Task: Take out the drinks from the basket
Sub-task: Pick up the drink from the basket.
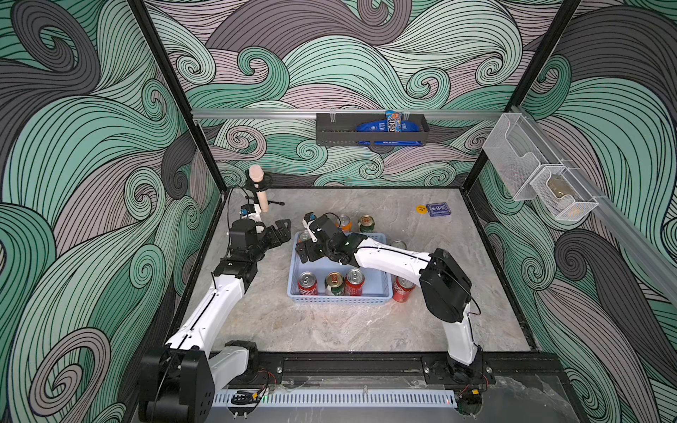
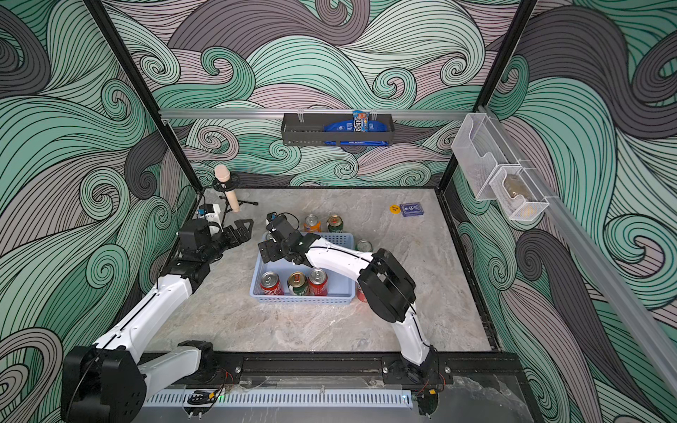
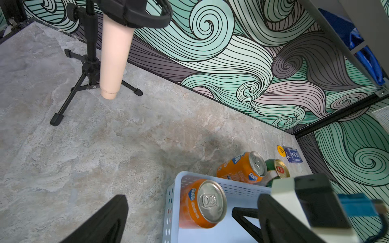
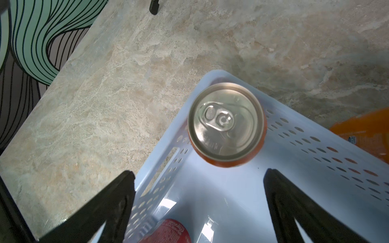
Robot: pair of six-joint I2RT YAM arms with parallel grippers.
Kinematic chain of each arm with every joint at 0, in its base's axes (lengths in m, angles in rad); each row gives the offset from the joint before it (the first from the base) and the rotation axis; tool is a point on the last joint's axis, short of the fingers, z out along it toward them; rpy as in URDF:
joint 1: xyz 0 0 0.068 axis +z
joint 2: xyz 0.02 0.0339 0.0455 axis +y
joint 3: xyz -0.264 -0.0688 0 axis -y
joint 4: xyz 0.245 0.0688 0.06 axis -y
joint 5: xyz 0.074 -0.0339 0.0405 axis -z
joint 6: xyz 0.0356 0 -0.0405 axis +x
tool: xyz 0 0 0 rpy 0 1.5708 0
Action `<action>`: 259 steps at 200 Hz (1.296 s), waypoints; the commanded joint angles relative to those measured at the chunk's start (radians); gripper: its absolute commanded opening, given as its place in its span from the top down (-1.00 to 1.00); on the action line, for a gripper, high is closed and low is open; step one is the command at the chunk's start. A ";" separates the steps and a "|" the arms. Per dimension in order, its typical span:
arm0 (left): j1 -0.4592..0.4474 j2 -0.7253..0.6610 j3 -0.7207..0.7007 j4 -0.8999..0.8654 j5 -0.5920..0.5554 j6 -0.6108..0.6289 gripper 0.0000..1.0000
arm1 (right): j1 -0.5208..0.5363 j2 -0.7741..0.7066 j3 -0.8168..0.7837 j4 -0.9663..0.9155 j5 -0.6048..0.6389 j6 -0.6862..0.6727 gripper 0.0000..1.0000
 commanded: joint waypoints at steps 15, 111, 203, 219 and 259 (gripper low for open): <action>0.038 0.002 0.016 -0.003 0.008 -0.016 -0.97 | -0.020 0.028 0.048 -0.004 0.025 0.011 -0.90; 0.070 0.018 0.013 0.008 0.058 -0.032 -0.97 | -0.021 0.105 0.098 -0.003 0.023 0.016 -0.89; 0.075 0.024 0.012 0.013 0.067 -0.034 -0.98 | -0.021 0.172 0.147 -0.003 0.040 0.027 -0.87; 0.075 0.025 0.012 0.012 0.068 -0.036 -0.97 | -0.020 0.175 0.147 -0.004 0.042 0.030 -0.86; 0.076 0.022 0.011 0.012 0.069 -0.035 -0.97 | -0.019 0.177 0.142 -0.002 0.043 0.035 -0.79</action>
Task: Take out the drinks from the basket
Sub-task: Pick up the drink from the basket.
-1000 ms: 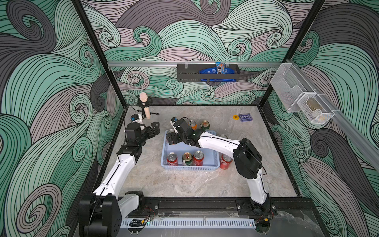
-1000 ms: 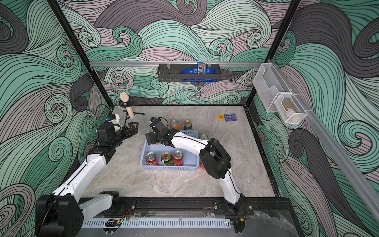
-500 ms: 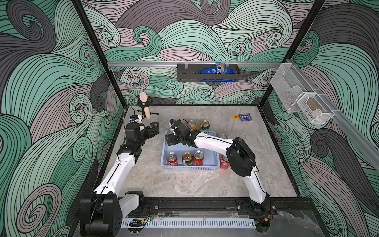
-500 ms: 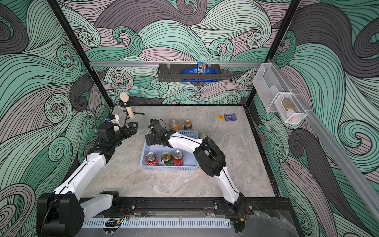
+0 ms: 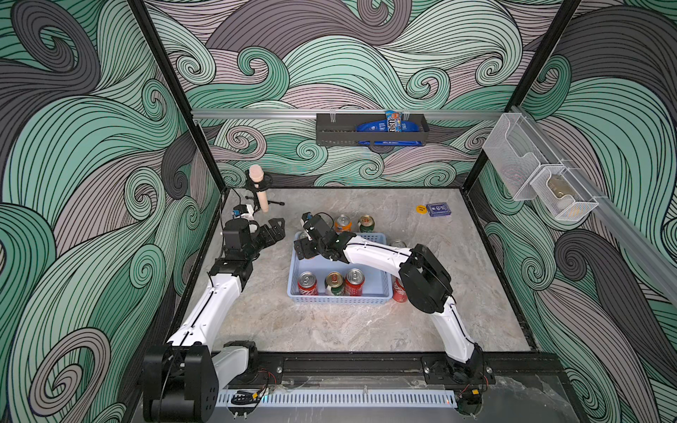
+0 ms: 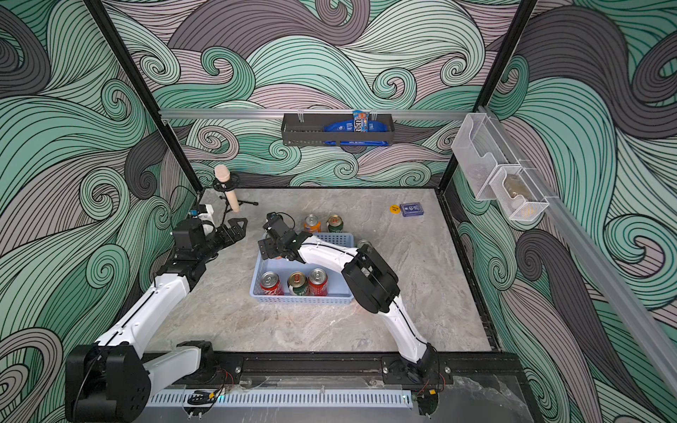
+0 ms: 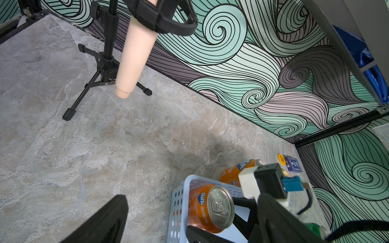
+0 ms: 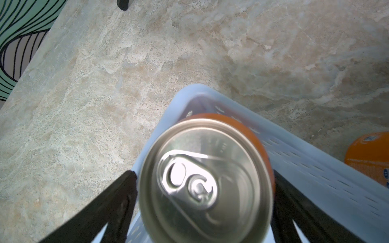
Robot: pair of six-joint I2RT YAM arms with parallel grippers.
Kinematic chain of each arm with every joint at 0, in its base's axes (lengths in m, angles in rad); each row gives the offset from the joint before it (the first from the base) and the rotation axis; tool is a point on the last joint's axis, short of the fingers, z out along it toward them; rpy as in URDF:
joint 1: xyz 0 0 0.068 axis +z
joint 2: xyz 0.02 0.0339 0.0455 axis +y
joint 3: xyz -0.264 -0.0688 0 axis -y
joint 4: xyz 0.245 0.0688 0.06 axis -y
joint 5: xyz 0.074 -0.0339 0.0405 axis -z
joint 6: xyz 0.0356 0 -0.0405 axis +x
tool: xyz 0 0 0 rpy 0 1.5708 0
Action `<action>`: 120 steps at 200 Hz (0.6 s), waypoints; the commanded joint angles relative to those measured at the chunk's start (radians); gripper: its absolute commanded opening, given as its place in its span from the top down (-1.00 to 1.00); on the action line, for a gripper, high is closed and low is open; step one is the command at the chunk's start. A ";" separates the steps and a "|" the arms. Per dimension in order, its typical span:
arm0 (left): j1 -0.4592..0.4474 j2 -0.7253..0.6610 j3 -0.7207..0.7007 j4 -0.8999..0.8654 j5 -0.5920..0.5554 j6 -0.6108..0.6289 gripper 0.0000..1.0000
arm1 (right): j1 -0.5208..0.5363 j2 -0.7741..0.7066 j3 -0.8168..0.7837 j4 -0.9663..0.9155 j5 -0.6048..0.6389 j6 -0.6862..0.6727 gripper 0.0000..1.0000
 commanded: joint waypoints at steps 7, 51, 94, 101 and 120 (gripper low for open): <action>0.011 0.005 0.010 0.012 0.012 -0.002 -0.97 | 0.000 0.015 0.014 0.000 0.013 0.011 -0.76; 0.011 0.007 0.009 0.014 0.015 -0.003 -0.97 | 0.002 0.008 0.014 0.000 0.014 0.011 -0.55; 0.011 0.005 0.009 0.014 0.017 -0.004 -0.97 | 0.002 -0.020 -0.002 -0.001 0.011 0.018 -0.38; 0.011 0.005 0.009 0.014 0.017 -0.004 -0.97 | 0.003 -0.027 -0.008 0.001 0.012 0.018 -0.35; 0.011 0.004 0.009 0.014 0.017 -0.004 -0.97 | 0.002 -0.051 -0.025 0.000 0.021 0.018 -0.32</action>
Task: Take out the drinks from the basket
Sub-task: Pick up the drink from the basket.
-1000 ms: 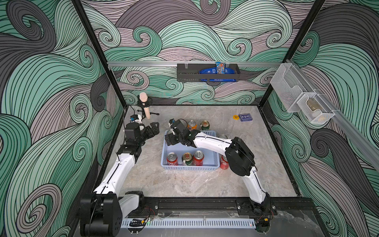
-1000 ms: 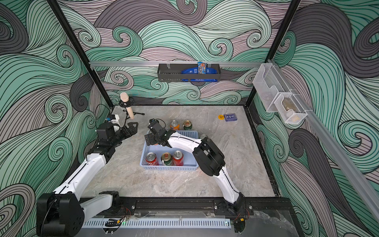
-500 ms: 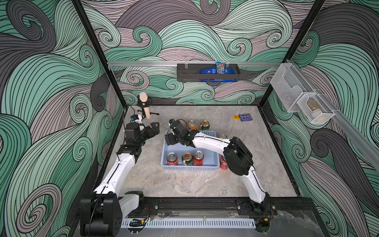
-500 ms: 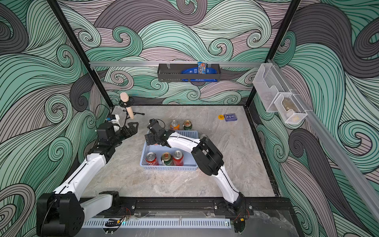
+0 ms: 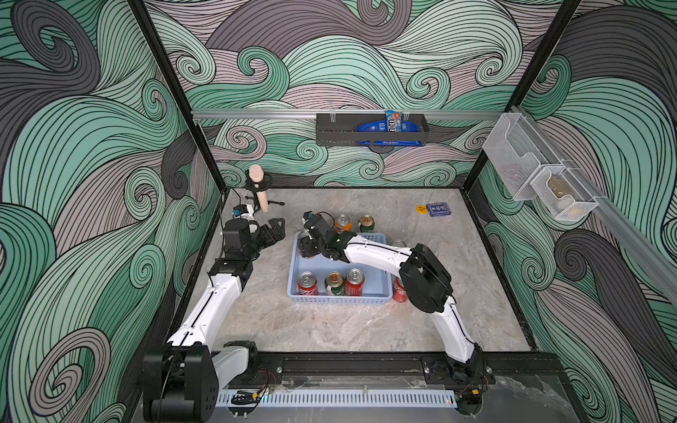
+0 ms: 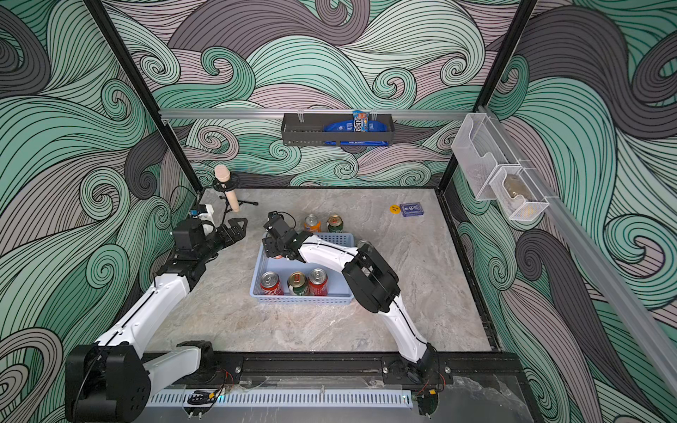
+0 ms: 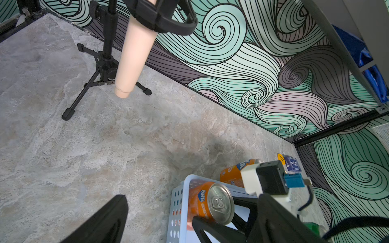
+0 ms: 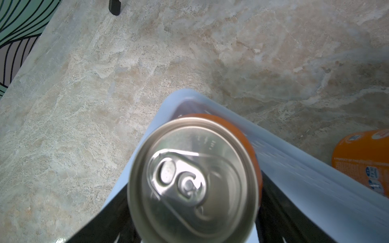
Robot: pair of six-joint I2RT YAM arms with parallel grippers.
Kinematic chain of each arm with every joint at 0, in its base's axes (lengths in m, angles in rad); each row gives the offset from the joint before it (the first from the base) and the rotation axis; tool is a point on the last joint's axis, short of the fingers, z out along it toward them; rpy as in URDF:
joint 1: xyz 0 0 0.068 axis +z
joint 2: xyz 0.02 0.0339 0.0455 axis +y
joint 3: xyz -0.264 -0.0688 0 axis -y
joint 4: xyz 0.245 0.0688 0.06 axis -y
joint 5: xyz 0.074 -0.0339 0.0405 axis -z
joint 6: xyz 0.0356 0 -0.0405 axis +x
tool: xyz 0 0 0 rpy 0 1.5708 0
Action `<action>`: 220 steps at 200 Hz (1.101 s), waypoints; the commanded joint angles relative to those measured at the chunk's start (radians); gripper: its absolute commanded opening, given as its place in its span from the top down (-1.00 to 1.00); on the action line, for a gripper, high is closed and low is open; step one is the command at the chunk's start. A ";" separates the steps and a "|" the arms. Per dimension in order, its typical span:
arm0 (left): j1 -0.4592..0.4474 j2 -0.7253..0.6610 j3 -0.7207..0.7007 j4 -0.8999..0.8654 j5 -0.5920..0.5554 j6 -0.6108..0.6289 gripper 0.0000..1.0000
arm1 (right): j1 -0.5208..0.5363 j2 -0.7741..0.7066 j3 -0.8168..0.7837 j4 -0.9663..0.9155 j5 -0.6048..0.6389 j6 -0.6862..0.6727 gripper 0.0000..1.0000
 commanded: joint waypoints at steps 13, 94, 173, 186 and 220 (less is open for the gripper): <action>0.010 0.005 0.008 0.016 0.020 -0.004 -0.97 | 0.004 -0.065 -0.034 0.001 0.005 0.013 -0.30; 0.011 0.017 -0.004 0.065 0.124 0.003 -0.97 | 0.011 -0.158 -0.058 0.000 0.012 0.003 -0.24; 0.011 0.017 -0.023 0.132 0.222 -0.008 -0.97 | 0.011 -0.242 -0.081 -0.001 0.021 -0.011 -0.23; 0.010 0.016 -0.023 0.132 0.224 -0.007 -0.97 | 0.011 -0.253 -0.084 0.000 0.023 -0.014 -0.23; 0.010 0.015 -0.023 0.134 0.225 -0.008 -0.97 | 0.010 -0.274 -0.086 -0.002 0.023 -0.019 -0.23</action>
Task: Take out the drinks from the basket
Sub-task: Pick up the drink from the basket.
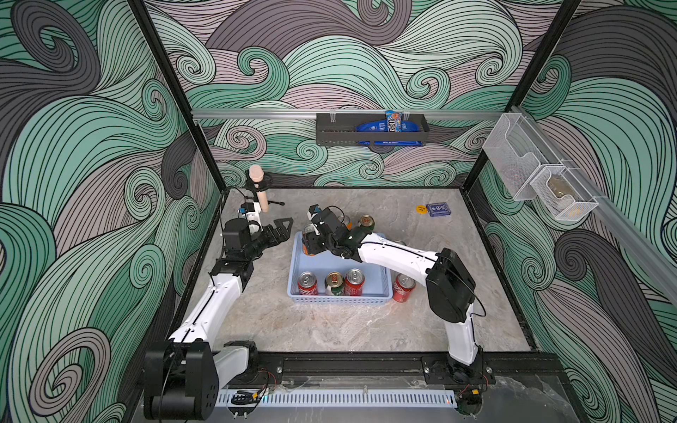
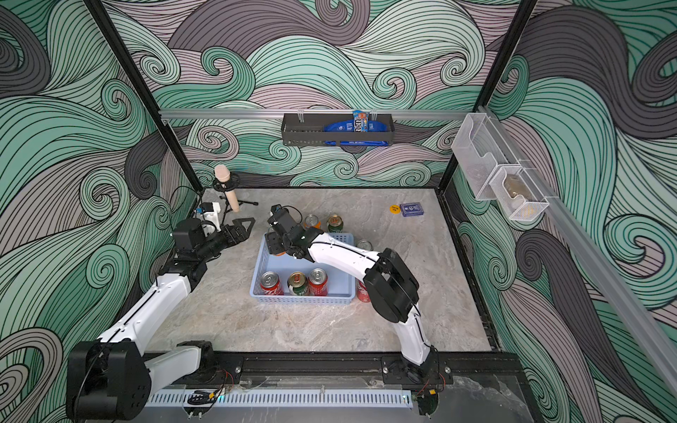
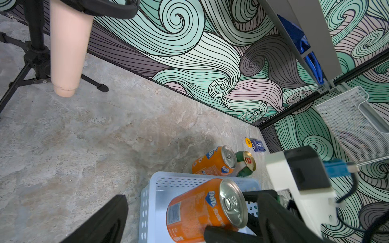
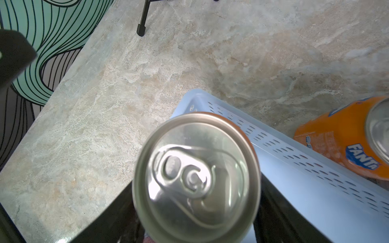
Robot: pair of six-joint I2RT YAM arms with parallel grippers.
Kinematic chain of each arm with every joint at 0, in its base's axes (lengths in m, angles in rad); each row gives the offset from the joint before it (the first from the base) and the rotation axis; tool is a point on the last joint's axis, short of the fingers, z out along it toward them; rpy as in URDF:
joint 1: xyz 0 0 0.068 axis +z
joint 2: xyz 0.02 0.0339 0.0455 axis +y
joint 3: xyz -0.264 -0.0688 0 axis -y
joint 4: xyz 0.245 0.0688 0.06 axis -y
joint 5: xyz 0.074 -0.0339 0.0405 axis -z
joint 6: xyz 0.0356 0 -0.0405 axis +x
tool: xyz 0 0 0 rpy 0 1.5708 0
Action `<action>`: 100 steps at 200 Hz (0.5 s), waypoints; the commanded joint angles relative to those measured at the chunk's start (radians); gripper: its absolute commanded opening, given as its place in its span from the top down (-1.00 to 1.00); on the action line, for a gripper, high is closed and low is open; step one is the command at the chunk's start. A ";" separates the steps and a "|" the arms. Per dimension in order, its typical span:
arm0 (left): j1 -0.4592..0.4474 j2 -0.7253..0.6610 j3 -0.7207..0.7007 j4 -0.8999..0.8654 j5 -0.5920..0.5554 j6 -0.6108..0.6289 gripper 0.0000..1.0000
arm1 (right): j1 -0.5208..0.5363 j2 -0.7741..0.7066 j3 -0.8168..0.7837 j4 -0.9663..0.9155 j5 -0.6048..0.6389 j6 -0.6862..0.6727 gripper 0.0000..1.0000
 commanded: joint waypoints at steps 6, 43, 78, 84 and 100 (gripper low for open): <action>0.010 0.002 -0.005 0.033 0.023 -0.002 -0.97 | 0.004 -0.076 0.001 0.060 0.016 -0.016 -0.22; 0.010 -0.002 -0.005 0.044 0.035 -0.006 -0.97 | 0.003 -0.098 -0.001 0.060 0.025 -0.026 -0.22; 0.011 -0.004 -0.017 0.085 0.066 -0.023 -0.97 | 0.001 -0.113 0.002 0.060 0.032 -0.039 -0.22; 0.010 -0.001 -0.016 0.089 0.067 -0.029 -0.97 | 0.002 -0.115 0.004 0.060 0.032 -0.041 -0.21; 0.011 0.010 -0.014 0.117 0.077 -0.039 -0.97 | -0.002 -0.117 0.010 0.059 0.033 -0.047 -0.21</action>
